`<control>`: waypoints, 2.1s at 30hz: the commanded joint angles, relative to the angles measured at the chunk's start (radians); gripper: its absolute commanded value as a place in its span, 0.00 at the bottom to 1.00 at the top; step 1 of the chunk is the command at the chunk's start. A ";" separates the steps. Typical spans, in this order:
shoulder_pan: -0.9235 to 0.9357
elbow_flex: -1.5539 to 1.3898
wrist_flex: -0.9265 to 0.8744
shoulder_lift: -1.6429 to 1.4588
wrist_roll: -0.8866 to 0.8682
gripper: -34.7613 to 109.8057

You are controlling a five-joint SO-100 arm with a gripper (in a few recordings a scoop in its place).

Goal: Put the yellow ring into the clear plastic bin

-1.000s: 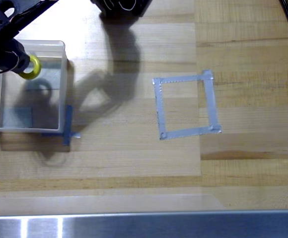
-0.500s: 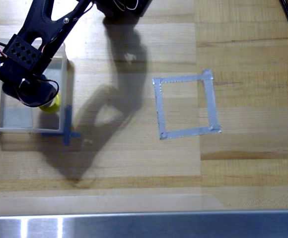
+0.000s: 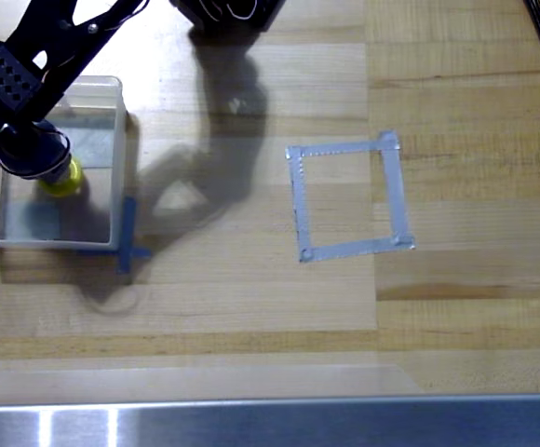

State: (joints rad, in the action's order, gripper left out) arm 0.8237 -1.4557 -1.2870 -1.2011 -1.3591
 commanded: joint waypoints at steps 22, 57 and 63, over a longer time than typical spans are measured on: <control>0.021 -0.075 0.078 -0.071 -0.011 0.39; -0.644 -0.439 -0.353 -0.850 -0.140 0.24; -0.658 -0.724 -0.196 -0.999 -0.153 0.25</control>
State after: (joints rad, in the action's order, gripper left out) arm 0.1611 -2.0463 -1.5463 -2.0663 -1.4941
